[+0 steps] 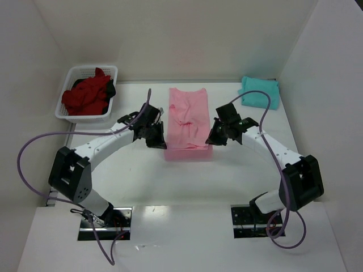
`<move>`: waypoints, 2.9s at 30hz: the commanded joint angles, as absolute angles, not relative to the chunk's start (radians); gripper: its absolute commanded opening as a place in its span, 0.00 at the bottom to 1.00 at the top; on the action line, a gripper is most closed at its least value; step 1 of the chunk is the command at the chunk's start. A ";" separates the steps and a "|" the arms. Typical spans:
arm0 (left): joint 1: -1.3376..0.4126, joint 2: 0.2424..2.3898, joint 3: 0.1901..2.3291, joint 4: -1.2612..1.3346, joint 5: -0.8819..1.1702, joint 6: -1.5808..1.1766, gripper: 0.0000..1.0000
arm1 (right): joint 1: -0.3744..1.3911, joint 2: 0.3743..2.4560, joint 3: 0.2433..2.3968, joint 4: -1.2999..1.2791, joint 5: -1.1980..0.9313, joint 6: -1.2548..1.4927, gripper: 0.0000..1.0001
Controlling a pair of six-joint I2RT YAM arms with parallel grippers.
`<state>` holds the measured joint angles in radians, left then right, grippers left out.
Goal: Fold and stack the t-shirts
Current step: Fold the folded rectangular tshirt in 1/3 of the way
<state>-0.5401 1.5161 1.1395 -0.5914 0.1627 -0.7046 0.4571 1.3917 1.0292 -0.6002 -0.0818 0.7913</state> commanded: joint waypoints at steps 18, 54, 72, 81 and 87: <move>-0.353 1.963 1.572 -0.497 0.298 -0.472 0.00 | 0.309 1.793 1.374 -0.445 -0.095 0.630 0.00; -0.295 2.200 1.784 -0.457 0.344 -0.454 0.23 | 0.262 1.987 1.505 -0.385 -0.103 0.620 0.33; -0.245 2.036 1.733 -0.374 0.466 -0.403 0.79 | 0.235 1.776 1.400 -0.196 -0.178 0.581 0.61; -0.288 1.942 1.526 -0.273 0.584 -0.359 0.11 | 0.249 1.707 1.244 -0.119 -0.383 0.514 0.00; -0.330 1.961 1.425 -0.195 0.630 -0.391 0.05 | 0.259 1.734 1.177 -0.087 -0.431 0.511 0.00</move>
